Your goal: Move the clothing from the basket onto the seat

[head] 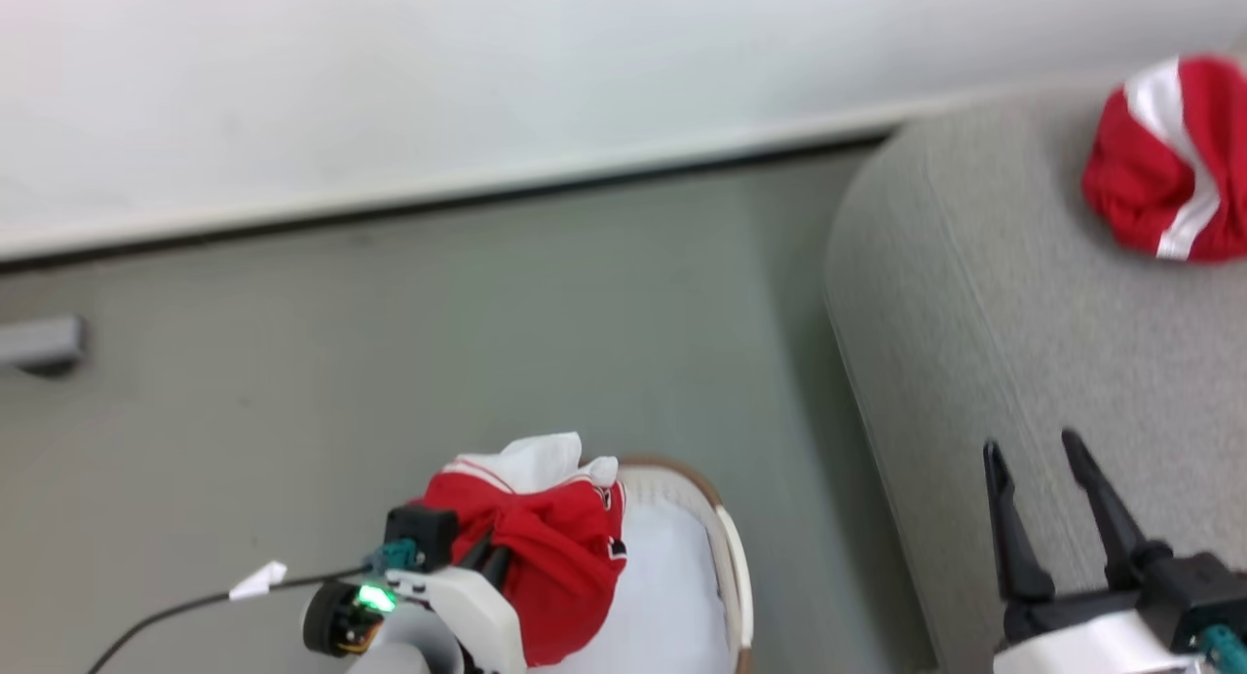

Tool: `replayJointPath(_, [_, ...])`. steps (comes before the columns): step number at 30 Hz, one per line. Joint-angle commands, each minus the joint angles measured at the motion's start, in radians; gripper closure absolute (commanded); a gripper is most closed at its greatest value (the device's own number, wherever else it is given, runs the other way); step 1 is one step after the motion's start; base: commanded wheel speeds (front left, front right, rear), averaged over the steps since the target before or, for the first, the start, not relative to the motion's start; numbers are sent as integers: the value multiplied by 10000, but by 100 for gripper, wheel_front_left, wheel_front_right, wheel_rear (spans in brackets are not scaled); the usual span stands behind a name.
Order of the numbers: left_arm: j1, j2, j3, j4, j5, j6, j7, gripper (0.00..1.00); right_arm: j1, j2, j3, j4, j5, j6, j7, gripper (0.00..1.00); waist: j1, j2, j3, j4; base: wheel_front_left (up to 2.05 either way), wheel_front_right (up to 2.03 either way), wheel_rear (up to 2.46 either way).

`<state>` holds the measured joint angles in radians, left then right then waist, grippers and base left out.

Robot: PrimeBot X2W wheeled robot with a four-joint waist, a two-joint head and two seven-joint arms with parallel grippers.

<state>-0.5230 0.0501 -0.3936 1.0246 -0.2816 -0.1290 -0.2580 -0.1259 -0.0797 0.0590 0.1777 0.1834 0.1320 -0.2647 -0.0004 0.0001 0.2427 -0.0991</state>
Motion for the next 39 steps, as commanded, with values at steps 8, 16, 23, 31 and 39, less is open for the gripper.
replayJointPath(8, [1263,180,78,-2066,-653,50,231,100,1118,-33,-56,299,-135,-26,6,0,4,-1,-2530,1012,0,0,0])
replayJointPath(16, [2476,828,437,-5950,-1002,677,1481,100,1634,-46,34,278,-158,-26,6,0,4,-1,-3053,1126,0,0,0])
replayJointPath(23, [3605,1548,879,-8592,-1230,1390,2649,100,1893,25,285,318,-159,-26,6,0,4,-1,-3331,1057,0,0,0])
replayJointPath(31, [4183,1832,1034,-9805,-1314,1787,3173,100,1876,-23,703,326,-39,-26,6,0,4,-1,-3426,996,0,0,0])
replayJointPath(39, [4118,1841,896,-10323,-1300,1867,3339,100,1045,-915,3166,247,897,-26,6,0,4,-1,-3312,974,0,0,0])
